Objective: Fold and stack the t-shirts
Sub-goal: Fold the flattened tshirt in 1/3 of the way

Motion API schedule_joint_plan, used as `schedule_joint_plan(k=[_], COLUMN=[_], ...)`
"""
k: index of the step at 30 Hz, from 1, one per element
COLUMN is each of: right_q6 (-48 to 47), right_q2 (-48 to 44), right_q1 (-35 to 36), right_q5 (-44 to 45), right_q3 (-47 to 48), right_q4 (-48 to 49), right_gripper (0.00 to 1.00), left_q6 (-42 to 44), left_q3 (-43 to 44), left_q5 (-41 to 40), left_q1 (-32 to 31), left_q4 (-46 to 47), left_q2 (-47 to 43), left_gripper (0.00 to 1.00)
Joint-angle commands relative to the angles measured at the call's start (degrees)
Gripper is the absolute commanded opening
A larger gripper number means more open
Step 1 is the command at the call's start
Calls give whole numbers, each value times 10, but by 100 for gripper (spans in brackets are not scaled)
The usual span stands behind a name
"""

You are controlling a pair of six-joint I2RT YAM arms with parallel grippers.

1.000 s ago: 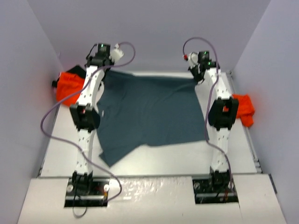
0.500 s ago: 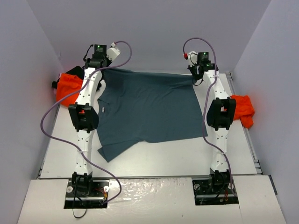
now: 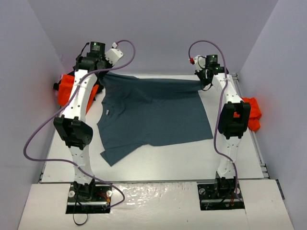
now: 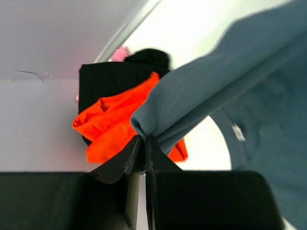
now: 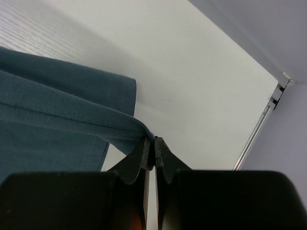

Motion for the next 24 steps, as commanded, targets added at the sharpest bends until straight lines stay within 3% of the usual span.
schedule_joint_plan(k=[1, 13, 24], right_q6=[-22, -71, -89], right_q2=[-40, -76, -96], right_q1=[-4, 6, 7], right_q5=[25, 46, 49], right_q3=[-16, -87, -132], right_q4=[16, 19, 21], right_gripper=[0, 0, 0], left_q6=[3, -15, -29], left_q3=[-21, -41, -99], left_q5=[-16, -14, 7], left_q1=[-39, -103, -110], left_q4=[-70, -207, -238], left_q2=[-78, -102, -120], left_gripper=[0, 0, 0])
